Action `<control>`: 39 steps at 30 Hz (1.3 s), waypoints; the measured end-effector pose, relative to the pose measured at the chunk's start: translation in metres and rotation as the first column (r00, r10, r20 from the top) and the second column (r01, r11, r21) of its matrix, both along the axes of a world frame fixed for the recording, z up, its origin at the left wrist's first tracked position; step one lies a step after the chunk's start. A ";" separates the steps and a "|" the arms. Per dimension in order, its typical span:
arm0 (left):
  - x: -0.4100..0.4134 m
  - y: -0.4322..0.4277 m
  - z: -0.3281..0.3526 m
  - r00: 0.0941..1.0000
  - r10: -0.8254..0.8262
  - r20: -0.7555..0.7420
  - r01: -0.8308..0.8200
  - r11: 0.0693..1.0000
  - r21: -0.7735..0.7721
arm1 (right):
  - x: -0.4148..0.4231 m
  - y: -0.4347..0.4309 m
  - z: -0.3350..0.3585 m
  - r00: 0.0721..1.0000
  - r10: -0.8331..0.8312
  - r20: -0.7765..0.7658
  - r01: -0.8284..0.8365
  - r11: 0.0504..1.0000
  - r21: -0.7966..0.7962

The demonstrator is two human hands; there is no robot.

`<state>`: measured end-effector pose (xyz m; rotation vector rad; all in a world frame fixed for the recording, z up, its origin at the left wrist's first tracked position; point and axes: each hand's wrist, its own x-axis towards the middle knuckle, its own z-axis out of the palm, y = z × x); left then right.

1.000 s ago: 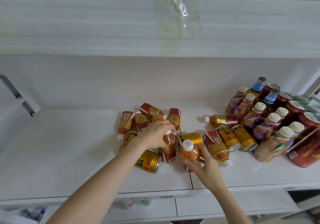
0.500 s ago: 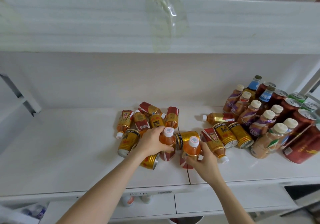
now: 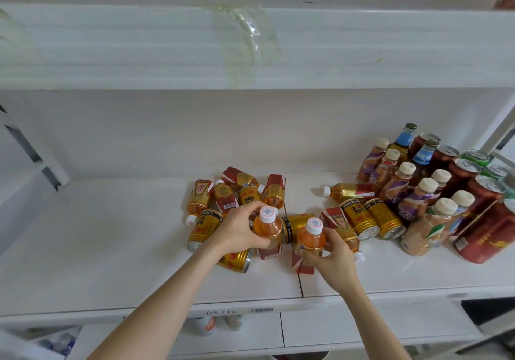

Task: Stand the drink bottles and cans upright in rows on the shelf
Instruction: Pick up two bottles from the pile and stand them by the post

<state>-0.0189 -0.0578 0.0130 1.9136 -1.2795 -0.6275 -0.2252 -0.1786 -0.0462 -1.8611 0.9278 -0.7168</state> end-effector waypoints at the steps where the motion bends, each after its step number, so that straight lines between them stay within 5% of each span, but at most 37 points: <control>1: 0.000 0.002 0.002 1.000 0.007 -0.008 -0.007 1.000 -0.007 | -0.001 -0.001 0.001 1.000 -0.003 0.005 0.003 1.000 -0.006; 30: 0.087 0.119 0.051 0.988 -0.100 -0.120 0.095 0.994 -0.052 | 0.079 0.125 0.069 0.996 -0.022 0.088 0.034 0.989 -0.147; 39: 0.127 0.177 0.053 0.997 -0.001 -0.082 -0.002 0.999 -0.041 | 0.130 0.169 0.072 0.997 0.046 0.054 -0.038 0.988 -0.151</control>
